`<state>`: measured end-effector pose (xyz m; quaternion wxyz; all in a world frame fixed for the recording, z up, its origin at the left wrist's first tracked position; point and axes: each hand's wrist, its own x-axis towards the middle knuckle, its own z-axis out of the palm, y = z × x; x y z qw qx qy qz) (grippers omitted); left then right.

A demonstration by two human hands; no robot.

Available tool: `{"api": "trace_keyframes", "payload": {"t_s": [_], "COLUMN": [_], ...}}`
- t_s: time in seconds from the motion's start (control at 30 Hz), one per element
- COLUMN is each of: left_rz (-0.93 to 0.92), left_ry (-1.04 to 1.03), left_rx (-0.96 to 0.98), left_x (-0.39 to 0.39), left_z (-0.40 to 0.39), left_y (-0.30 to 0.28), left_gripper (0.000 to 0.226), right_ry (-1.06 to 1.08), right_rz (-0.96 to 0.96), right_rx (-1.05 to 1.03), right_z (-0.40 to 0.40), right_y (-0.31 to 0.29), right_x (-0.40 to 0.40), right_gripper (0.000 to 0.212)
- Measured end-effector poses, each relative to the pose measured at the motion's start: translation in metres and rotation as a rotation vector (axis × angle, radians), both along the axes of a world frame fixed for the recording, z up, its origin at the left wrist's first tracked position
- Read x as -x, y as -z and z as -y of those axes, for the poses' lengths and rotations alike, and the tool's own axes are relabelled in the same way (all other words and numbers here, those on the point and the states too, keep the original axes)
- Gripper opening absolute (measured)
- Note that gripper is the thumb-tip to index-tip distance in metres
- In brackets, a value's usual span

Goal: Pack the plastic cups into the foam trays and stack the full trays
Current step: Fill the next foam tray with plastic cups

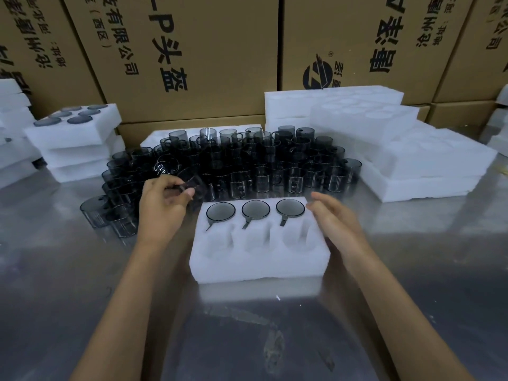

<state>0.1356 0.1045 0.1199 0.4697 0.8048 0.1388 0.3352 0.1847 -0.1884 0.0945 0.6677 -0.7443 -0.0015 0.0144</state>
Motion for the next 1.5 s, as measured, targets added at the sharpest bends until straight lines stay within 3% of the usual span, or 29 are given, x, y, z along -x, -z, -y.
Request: {"api": "trace_keyframes", "payload": {"t_s": [0.17, 0.3, 0.43, 0.57, 0.7, 0.93, 1.17, 1.5], "left_rz": [-0.010, -0.117, -0.217, -0.276, -0.285, -0.282, -0.348, -0.455], "left_ry": [0.453, 0.760, 0.862, 0.964, 0.954, 0.892, 0.863, 0.916], "left_rx": [0.175, 0.144, 0.093, 0.099, 0.071, 0.024, -0.016, -0.182], "left_x": [0.023, 0.034, 0.039, 0.046, 0.049, 0.049, 0.051, 0.054], "left_z": [-0.002, -0.003, -0.007, -0.019, -0.013, -0.013, -0.012, -0.010], "left_y": [-0.030, -0.033, -0.034, -0.030, -0.025, -0.020, -0.012, 0.006], "left_gripper": [0.017, 0.022, 0.032, 0.036, 0.034, 0.036, 0.046, 0.059], "right_ry": [0.016, -0.304, -0.614, -0.662, -0.568, -0.477, -0.426, -0.300], "right_rz": [0.270, 0.352, 0.223, 0.284, 0.361, 0.474, 0.632, 0.892], "right_rx": [0.165, 0.205, 0.105, 0.214, 0.271, 0.369, 0.658, 0.901], "right_z": [-0.007, -0.032, -0.060, -0.074, -0.080, -0.081, -0.082, -0.082], "right_y": [-0.011, -0.031, -0.049, -0.041, -0.027, -0.016, -0.011, -0.003], "right_x": [0.003, 0.022, 0.039, 0.053, 0.054, 0.050, 0.055, 0.065], "right_gripper": [0.036, 0.040, 0.053, 0.064, 0.071, 0.060, 0.069, 0.059]}}
